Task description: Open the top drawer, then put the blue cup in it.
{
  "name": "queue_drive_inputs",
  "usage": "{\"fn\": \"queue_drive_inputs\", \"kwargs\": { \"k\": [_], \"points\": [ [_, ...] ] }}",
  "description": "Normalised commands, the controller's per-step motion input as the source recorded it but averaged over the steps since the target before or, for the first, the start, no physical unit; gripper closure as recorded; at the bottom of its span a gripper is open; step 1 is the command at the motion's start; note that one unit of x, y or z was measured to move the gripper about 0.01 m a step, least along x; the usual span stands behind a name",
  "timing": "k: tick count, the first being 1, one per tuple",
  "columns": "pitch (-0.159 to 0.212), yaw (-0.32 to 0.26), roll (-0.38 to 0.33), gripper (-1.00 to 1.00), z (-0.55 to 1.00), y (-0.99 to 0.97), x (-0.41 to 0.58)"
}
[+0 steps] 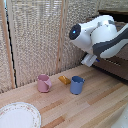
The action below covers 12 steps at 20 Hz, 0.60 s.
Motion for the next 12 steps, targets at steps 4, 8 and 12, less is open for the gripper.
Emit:
{"fn": "queue_drive_inputs", "kwargs": {
  "k": [4, 8, 12],
  "points": [
    [0.024, -0.106, 0.322, -1.0, -0.04, 0.32, 0.49],
    [0.076, -0.115, 0.313, -1.0, -0.12, 0.28, 0.546],
    [0.132, -0.133, 0.291, -1.0, -0.23, 0.23, 0.605]
  ]
}}
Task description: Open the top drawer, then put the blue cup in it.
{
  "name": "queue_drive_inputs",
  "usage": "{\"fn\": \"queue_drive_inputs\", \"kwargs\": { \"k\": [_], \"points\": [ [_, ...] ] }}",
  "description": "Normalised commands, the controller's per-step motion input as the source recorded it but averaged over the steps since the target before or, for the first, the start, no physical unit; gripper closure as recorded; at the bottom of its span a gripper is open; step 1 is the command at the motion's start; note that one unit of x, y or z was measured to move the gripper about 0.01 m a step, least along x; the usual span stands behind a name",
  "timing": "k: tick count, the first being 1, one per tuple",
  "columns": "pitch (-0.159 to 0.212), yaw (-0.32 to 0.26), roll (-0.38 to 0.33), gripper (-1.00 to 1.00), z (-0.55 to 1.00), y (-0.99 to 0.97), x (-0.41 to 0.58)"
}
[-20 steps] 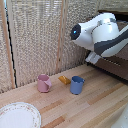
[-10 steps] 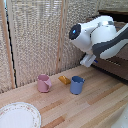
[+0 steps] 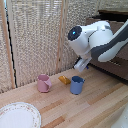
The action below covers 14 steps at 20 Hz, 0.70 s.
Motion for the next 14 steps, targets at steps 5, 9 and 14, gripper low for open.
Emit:
{"fn": "queue_drive_inputs", "kwargs": {
  "k": [5, 9, 14],
  "points": [
    [0.144, -0.137, 0.252, -1.0, -0.3, 0.18, 0.65],
    [0.129, -0.138, 0.23, -1.0, -0.29, 0.15, 0.685],
    [0.142, -0.092, 0.198, -1.0, -0.32, 0.06, 0.675]
  ]
}}
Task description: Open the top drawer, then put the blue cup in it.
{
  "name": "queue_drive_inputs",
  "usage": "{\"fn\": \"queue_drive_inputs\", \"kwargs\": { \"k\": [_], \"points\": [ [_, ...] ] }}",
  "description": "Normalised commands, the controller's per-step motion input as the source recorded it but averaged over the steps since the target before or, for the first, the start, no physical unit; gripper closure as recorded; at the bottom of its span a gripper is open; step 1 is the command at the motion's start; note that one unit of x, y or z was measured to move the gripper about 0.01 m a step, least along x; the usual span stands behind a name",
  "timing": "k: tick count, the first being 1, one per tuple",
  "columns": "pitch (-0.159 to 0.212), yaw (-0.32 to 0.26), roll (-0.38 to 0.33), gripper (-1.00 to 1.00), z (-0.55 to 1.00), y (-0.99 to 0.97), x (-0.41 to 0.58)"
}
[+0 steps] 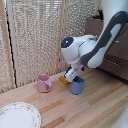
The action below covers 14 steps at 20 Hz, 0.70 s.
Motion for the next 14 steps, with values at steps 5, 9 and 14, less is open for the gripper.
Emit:
{"fn": "queue_drive_inputs", "kwargs": {
  "k": [5, 9, 14],
  "points": [
    [0.096, -0.03, 0.179, -1.0, -0.34, -0.02, 0.402],
    [0.049, -0.073, 0.054, -1.0, -0.28, -0.05, 0.031],
    [0.057, -0.065, 0.058, 1.0, -0.18, -0.01, 0.0]
  ]
}}
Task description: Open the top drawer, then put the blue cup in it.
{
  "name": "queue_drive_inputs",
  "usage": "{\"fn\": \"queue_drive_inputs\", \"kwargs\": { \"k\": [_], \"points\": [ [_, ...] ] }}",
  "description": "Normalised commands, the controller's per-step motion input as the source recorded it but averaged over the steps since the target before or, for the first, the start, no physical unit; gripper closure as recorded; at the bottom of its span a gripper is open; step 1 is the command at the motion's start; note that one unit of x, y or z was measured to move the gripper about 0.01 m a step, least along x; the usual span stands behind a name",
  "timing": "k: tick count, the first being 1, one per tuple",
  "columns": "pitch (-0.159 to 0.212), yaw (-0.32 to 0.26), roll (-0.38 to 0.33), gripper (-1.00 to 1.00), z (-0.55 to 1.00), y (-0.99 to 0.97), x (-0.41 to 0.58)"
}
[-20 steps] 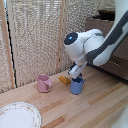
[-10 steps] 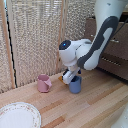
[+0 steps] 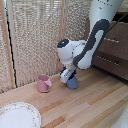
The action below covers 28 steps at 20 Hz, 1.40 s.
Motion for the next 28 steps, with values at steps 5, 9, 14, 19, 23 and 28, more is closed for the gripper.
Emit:
{"fn": "queue_drive_inputs", "kwargs": {
  "k": [5, 9, 14, 19, 23, 28],
  "points": [
    [0.056, -0.018, 0.002, 1.0, -0.07, -0.07, -0.008],
    [0.01, 0.005, 0.012, 1.0, 0.0, 0.0, -0.023],
    [-0.028, -0.043, 0.004, 1.0, 0.11, 0.07, -0.055],
    [-0.128, -0.17, 0.01, 1.0, 0.59, 0.22, -0.205],
    [-0.12, -0.244, 0.043, 1.0, 0.77, 0.27, -0.084],
    [-0.077, -0.281, 0.063, 1.0, 0.69, 0.2, -0.002]
  ]
}}
